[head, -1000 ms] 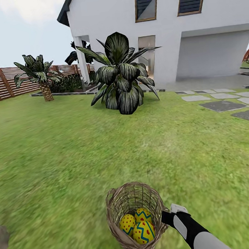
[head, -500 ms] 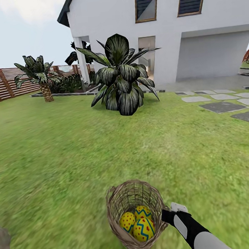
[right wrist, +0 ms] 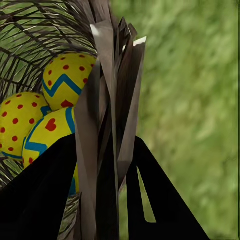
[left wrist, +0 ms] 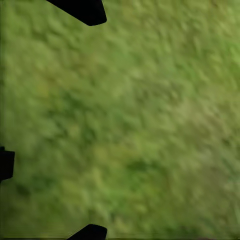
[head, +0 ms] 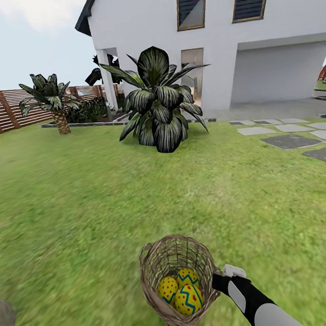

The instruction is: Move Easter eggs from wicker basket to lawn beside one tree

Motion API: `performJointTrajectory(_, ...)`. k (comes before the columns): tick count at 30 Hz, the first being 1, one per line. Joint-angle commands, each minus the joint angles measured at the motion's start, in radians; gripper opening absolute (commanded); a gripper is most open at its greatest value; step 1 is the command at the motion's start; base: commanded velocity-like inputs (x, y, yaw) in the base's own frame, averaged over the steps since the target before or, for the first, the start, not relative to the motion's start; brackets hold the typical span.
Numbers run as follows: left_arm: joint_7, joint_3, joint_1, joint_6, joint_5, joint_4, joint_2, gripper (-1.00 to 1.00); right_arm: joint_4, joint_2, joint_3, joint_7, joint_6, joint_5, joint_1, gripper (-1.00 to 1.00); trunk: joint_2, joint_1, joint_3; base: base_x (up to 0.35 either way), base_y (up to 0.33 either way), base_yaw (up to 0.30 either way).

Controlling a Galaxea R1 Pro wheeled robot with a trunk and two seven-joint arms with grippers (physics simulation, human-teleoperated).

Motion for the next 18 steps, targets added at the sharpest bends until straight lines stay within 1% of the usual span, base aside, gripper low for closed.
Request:
performJointTrajectory(1, -0.003, 0.002, 0.000, 0.006, 0.003, -0.003, -0.003, 1.00, -0.003, 0.001, -0.004, -0.001, 0.006, -0.003, 0.000, -1.00, 0.007, -0.004, 0.003, 0.000, 0.000, 0.000)
performJointTrajectory(6, -0.002, 0.005, 0.000, 0.032, 0.010, -0.007, -0.008, 1.00, -0.004, 0.003, -0.003, -0.008, 0.006, -0.001, 0.000, -1.00, 0.042, -0.023, 0.018, -0.013, 0.000, 0.000)
performJointTrajectory(8, -0.002, 0.005, 0.001, 0.034, 0.010, -0.007, -0.008, 1.00, -0.004, 0.003, -0.003, -0.010, 0.006, 0.000, 0.000, -1.00, 0.056, -0.031, 0.024, -0.226, 0.000, 0.000)
performJointTrajectory(13, 0.001, 0.005, 0.000, 0.033, 0.011, -0.006, -0.008, 1.00, -0.004, 0.001, -0.003, -0.004, 0.006, 0.000, 0.001, -1.00, 0.091, -0.050, 0.040, -0.328, 0.000, 0.000)
performJointTrajectory(14, 0.012, 0.005, 0.000, 0.033, 0.012, -0.008, -0.009, 1.00, -0.004, 0.001, -0.003, -0.004, 0.006, 0.000, 0.001, -1.00, 0.098, -0.054, 0.043, -0.346, 0.000, 0.000)
performJointTrajectory(17, 0.072, 0.005, 0.000, 0.037, 0.012, -0.051, -0.010, 1.00, -0.004, 0.001, -0.003, -0.003, 0.006, 0.000, 0.002, -1.00, 0.119, -0.065, 0.053, -0.338, 0.000, 0.000)
performJointTrajectory(18, 0.089, 0.006, 0.000, 0.050, 0.016, -0.063, -0.011, 1.00, -0.004, 0.001, -0.004, -0.002, 0.006, 0.000, 0.002, -1.00, 0.126, -0.069, 0.056, -0.298, 0.000, 0.000)
